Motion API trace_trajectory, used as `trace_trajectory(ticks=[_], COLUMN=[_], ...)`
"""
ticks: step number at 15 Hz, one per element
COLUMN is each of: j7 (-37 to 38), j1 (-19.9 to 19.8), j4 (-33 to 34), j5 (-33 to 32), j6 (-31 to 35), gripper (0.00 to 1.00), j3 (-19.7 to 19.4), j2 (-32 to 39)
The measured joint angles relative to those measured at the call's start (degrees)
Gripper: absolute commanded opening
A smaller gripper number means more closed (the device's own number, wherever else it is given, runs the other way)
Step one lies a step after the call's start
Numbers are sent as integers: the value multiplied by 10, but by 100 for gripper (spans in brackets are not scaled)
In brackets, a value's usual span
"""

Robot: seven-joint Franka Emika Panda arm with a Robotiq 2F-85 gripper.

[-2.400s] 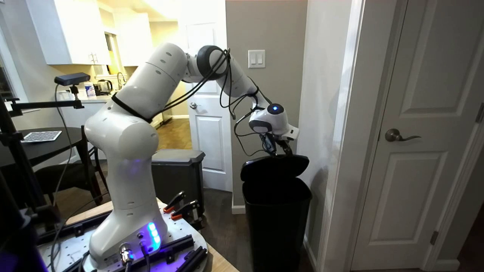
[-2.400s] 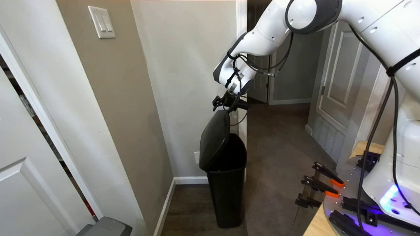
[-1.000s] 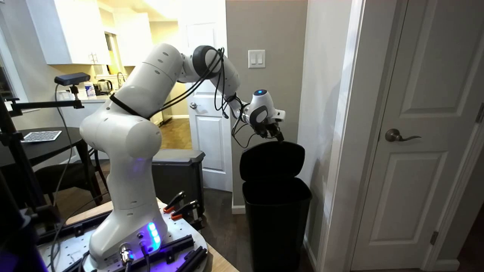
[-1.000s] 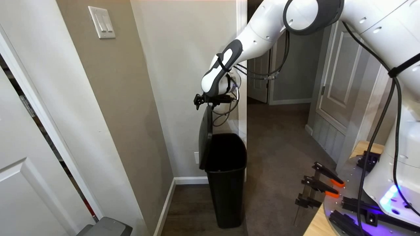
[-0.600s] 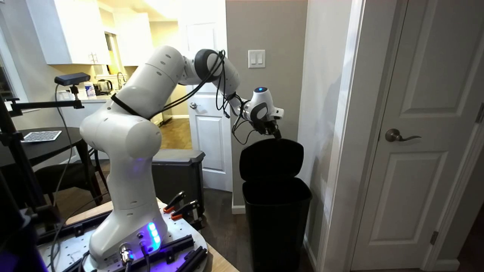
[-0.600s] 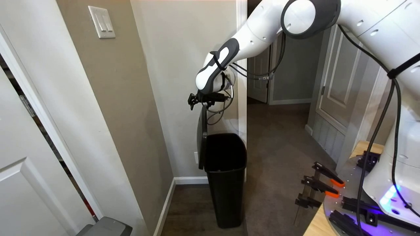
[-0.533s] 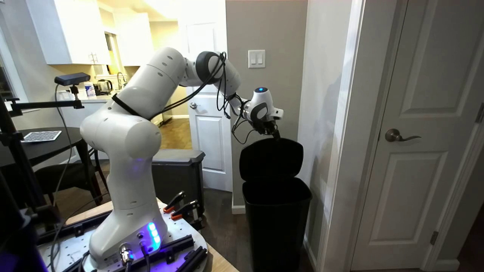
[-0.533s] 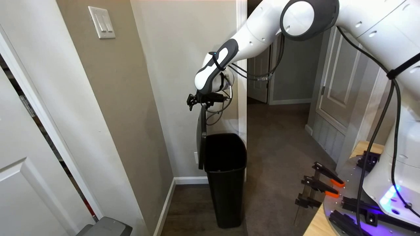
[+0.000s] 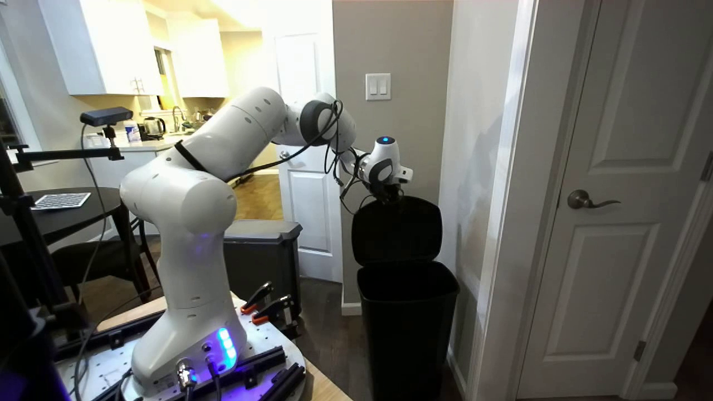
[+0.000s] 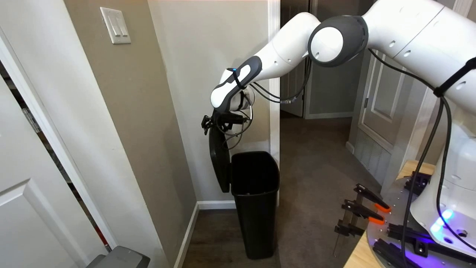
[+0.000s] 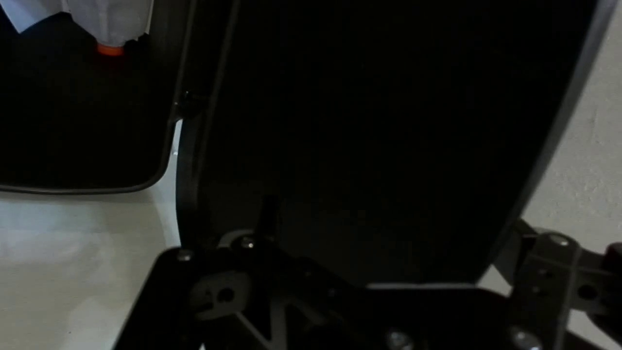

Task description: Open the black bin.

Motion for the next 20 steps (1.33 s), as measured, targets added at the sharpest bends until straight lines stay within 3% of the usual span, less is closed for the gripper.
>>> trace_trajectory(ticks=[7, 20], j7=[5, 5], j1=[-13, -20], j4=[62, 54], j5=[1, 1], j6=[-6, 17], gripper=[100, 100], j3=[23, 26], j2=[40, 41])
